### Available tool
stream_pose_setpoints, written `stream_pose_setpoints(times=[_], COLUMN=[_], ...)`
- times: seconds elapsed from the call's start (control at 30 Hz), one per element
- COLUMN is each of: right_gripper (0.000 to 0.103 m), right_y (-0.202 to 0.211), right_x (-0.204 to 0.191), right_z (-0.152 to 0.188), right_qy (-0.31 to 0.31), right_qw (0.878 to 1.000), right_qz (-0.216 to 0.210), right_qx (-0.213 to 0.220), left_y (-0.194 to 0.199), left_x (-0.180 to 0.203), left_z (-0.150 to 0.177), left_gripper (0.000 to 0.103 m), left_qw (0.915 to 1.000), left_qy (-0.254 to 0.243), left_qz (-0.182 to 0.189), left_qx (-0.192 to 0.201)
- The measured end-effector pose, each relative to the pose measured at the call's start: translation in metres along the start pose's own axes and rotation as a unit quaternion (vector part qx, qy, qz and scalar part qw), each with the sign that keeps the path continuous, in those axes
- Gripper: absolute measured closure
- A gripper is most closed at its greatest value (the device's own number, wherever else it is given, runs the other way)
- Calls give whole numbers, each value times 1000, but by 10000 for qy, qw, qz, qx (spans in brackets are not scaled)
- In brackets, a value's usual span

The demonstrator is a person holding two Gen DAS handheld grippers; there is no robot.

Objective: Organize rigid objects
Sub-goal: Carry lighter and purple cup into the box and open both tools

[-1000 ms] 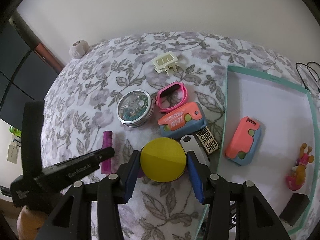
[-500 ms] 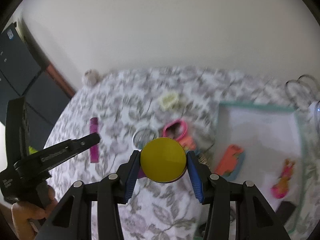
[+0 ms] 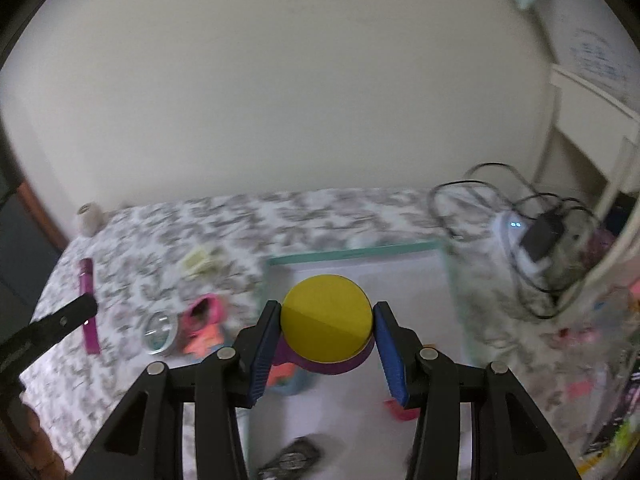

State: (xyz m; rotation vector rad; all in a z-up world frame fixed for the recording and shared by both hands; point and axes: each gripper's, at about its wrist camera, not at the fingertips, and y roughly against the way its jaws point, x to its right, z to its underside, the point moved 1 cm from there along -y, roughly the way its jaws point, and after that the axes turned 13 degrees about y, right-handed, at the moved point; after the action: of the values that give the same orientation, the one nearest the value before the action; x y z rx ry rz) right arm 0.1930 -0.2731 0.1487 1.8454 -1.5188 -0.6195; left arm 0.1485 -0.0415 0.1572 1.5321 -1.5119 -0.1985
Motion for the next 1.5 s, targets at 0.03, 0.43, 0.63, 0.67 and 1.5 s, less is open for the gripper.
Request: stream_pose_setpoints(times=[0.03,0.43,0.63,0.67,1.5], right_gripper=[54,53,53,53,43], right_y=[0,-29,-49,-50,-55], right_x=[9,69,69,68,54], right_z=[2,27,37,38,35], right_qy=[-106,-818,-874,-874,-553], right_qw=[9999,9957,9953,9953,9972], right_qz=[87,420,423,423,457], right_qx=[20,84,15,11,-195], left_y=[-5,-79,-104,-104,-131], left_x=[11,80,78,78,66], left_z=[6,74,81,83,96], left_gripper=[83,83,83,83,75], left_qw=[9999,9913,9904,9904,9874], left_qy=[-149,-1166,-1171,-1169,-1017], left_qz=[66,70,-24,-25,-228], left_qx=[-9,-607,-735,-737,-1187])
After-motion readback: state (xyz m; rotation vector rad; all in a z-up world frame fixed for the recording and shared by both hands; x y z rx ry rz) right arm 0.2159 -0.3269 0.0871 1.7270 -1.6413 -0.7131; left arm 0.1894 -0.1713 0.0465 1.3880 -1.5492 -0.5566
